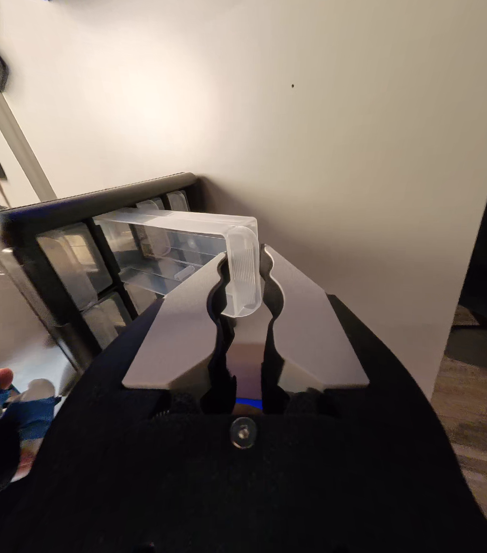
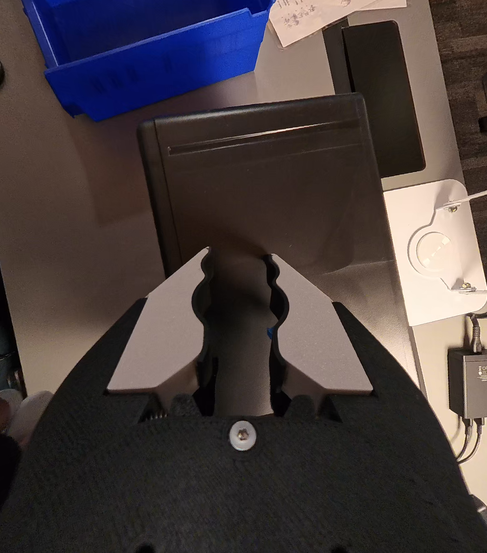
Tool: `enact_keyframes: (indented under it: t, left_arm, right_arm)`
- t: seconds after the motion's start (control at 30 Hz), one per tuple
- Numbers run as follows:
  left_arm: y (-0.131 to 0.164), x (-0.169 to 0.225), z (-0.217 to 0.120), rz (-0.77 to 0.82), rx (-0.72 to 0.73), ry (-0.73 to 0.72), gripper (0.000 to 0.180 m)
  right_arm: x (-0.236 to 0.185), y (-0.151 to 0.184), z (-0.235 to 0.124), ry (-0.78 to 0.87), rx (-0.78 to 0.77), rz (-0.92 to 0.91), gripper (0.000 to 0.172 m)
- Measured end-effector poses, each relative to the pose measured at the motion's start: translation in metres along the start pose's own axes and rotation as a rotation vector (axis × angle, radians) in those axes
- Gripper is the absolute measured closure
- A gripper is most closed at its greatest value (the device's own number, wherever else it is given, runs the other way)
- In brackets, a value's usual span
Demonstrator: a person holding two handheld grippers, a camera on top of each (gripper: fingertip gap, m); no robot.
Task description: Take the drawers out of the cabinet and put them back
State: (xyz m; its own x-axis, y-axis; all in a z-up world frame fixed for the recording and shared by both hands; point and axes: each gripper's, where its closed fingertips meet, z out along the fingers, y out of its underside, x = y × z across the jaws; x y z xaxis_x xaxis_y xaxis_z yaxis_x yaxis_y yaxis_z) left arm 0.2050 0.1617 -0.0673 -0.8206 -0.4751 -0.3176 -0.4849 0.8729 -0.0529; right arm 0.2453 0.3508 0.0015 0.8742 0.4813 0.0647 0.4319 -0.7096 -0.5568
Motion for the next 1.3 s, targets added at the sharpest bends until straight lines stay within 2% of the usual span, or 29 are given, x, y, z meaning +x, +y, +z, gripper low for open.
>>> enact_keyframes:
  t: [0.13, 0.23, 0.33, 0.43, 0.53, 0.63, 0.73, 0.83, 0.87, 1.03, 1.1, 1.17, 1.3]
  left_arm:
    - [0.01, 0.001, 0.023, -0.004, -0.037, -0.067, 0.164]
    - [0.006, -0.02, 0.033, -0.069, 0.025, -0.153, 0.162]
    - [0.007, -0.056, 0.035, -0.116, 0.084, -0.317, 0.143]
    - [0.015, -0.067, 0.033, -0.121, 0.078, -0.397, 0.129]
    - [0.01, -0.056, 0.021, -0.124, 0.15, -0.394, 0.132]
    - [0.005, -0.035, 0.01, -0.116, 0.225, -0.328, 0.154]
    - [0.004, -0.013, 0.016, -0.143, 0.27, -0.191, 0.171]
    - [0.013, -0.031, 0.031, -0.211, 0.263, -0.237, 0.173]
    - [0.014, -0.04, 0.035, -0.24, 0.269, -0.258, 0.167]
    - [0.016, -0.077, 0.057, -0.359, 0.292, -0.35, 0.163]
    - [0.011, -0.08, 0.065, -0.388, 0.327, -0.348, 0.163]
    - [0.009, -0.078, 0.066, -0.401, 0.353, -0.37, 0.154]
    - [0.012, -0.061, 0.051, -0.445, 0.451, -0.375, 0.153]
  right_arm:
    - [0.0, 0.0, 0.0, 0.001, -0.001, -0.001, 0.134]
    - [0.0, 0.0, 0.0, 0.002, -0.005, -0.004, 0.135]
    - [0.0, 0.0, 0.0, 0.003, -0.004, -0.004, 0.134]
    - [0.0, 0.0, 0.0, 0.001, 0.001, -0.001, 0.134]
    - [0.0, 0.0, 0.0, -0.004, 0.009, 0.002, 0.134]
    - [0.0, 0.0, 0.0, -0.009, 0.014, 0.0, 0.134]
    - [0.0, 0.0, 0.0, -0.008, 0.011, -0.002, 0.134]
    - [0.0, 0.0, 0.0, -0.003, 0.007, -0.003, 0.134]
    - [0.0, 0.0, 0.0, -0.002, 0.007, -0.002, 0.134]
    - [0.0, 0.0, 0.0, -0.001, 0.006, 0.006, 0.134]
    - [0.0, 0.001, 0.0, -0.001, 0.007, 0.008, 0.134]
    - [0.0, 0.0, 0.0, 0.001, 0.012, 0.009, 0.134]
    - [0.0, 0.0, 0.0, 0.004, 0.03, 0.008, 0.134]
